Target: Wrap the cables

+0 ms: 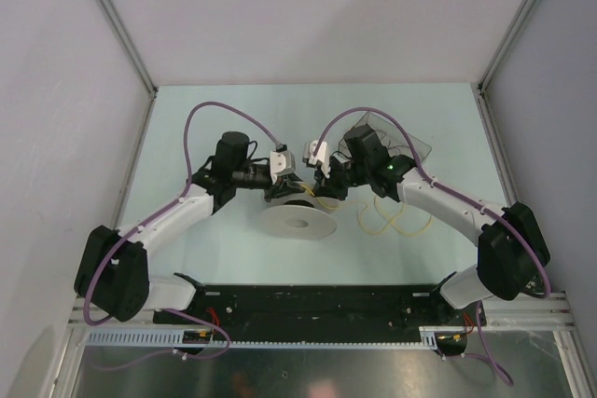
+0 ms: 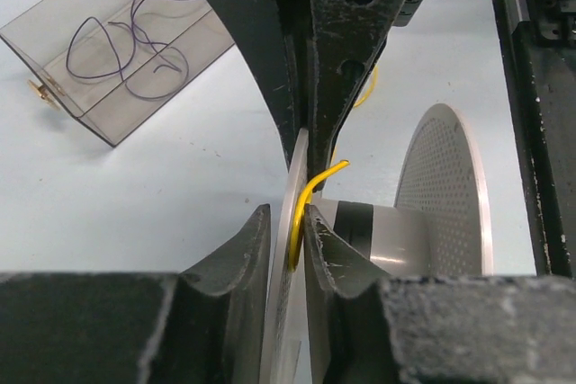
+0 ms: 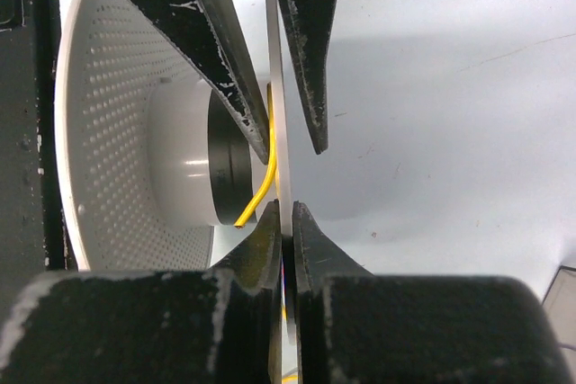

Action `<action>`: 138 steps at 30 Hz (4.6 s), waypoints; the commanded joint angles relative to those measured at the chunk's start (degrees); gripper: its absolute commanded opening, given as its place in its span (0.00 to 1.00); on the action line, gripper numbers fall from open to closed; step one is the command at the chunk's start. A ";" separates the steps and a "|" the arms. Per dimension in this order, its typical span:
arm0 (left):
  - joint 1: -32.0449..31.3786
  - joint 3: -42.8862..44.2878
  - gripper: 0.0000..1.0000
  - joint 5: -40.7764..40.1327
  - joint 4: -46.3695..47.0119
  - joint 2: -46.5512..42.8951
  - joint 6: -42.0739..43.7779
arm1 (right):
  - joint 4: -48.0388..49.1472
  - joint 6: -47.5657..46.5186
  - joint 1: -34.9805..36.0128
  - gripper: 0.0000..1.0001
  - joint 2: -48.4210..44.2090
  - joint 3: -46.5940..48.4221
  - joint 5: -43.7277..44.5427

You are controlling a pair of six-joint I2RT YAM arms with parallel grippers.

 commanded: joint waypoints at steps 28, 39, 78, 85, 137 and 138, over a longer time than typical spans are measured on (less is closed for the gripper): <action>1.11 5.13 0.00 1.00 -10.31 2.46 2.03 | 4.43 -3.50 -1.96 0.39 -2.81 0.47 1.19; 2.23 5.58 0.00 -7.55 -13.66 -6.72 -1.47 | 4.70 7.75 -10.84 0.99 -10.32 0.46 9.16; 8.26 10.19 0.00 -7.45 -20.79 -14.11 -9.48 | -12.54 -31.24 -17.72 0.76 -0.12 -15.23 0.89; 12.23 13.79 0.00 -5.19 -20.81 -14.34 -17.33 | -7.56 -31.64 -17.36 0.53 5.99 -15.77 3.01; 1.87 8.48 0.00 -58.06 -18.49 -16.22 -47.10 | 33.18 -19.32 20.27 0.00 -7.22 11.11 44.85; 1.60 7.92 0.00 -56.63 -18.28 -17.25 -45.49 | 33.51 -19.01 19.31 0.00 -6.62 11.55 45.50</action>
